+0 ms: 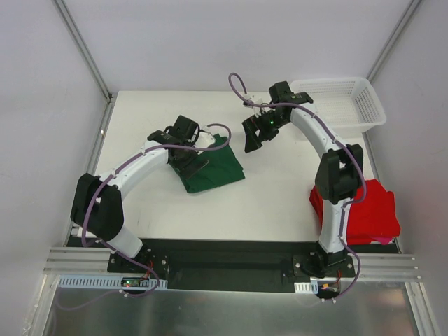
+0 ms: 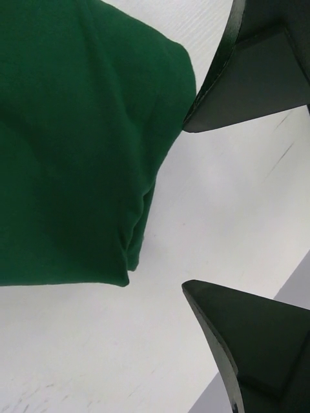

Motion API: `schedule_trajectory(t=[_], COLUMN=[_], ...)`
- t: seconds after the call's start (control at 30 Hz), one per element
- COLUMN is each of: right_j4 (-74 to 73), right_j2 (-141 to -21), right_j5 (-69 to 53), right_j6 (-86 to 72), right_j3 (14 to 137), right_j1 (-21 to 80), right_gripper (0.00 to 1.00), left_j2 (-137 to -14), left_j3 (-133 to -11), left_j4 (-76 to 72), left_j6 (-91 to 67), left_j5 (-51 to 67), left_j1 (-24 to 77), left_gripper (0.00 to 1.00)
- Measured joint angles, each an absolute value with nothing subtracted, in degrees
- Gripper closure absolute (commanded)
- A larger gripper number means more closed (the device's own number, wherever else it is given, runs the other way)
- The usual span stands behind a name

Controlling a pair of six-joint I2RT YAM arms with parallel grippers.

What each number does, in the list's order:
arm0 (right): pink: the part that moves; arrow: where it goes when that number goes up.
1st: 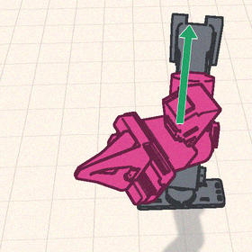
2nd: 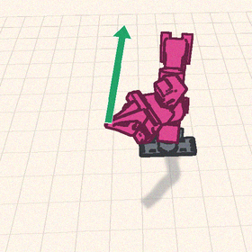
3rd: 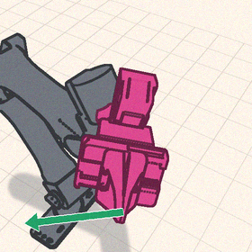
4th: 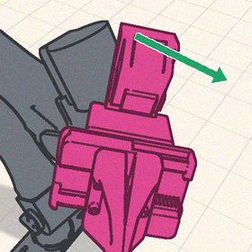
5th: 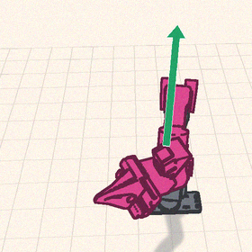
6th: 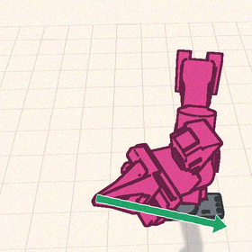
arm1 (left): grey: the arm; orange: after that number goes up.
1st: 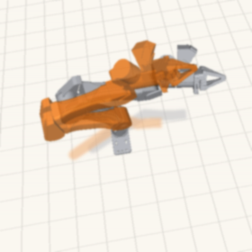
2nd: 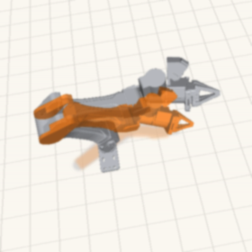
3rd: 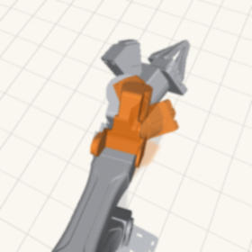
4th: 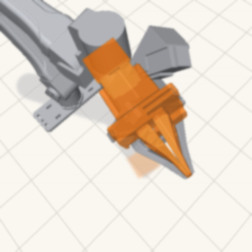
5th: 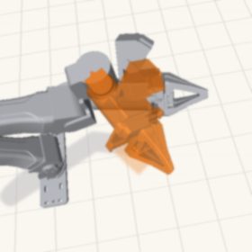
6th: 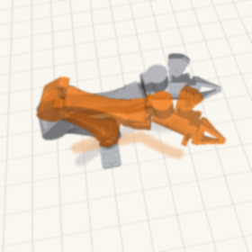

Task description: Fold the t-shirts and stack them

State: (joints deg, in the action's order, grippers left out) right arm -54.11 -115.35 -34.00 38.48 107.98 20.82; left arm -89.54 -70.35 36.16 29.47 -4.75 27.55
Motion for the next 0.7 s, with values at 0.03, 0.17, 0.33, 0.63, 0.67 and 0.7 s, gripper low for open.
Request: schedule_trajectory(t=[0.03,0.17,0.33,0.63,0.67,0.7], right_j4=[-53.6,-51.5,-47.5,-41.6,-41.0,-40.6], right_j2=[-116.4,-122.2,-128.8,-134.4,-134.5,-134.5], right_j5=[-34.3,-35.7,-36.4,-38.5,-38.9,-39.2], right_j6=[37.5,32.8,26.8,20.1,19.6,19.3], right_j3=[108.5,112.4,117.1,123.8,124.1,124.2], right_j1=[20.7,20.4,20.0,18.9,18.8,18.7], right_gripper=[0.0,0.0,0.0,0.0,0.0,0.0], left_j2=[-89.5,-89.5,-89.5,-89.5,-89.5,-89.4], left_j3=[-69.8,-66.9,-63.9,-61.9,-61.5,-61.0], left_j4=[35.4,32.5,29.0,24.5,24.0,23.4], left_j6=[29.5,29.9,31.4,31.9,31.7,31.6], left_j5=[-4.6,-3.5,-2.1,-1.5,-1.5,-1.6], left_j1=[27.7,28.3,28.6,29.0,29.4,29.8], left_gripper=[0.01,0.01,0.01,0.01,0.01,0.01])
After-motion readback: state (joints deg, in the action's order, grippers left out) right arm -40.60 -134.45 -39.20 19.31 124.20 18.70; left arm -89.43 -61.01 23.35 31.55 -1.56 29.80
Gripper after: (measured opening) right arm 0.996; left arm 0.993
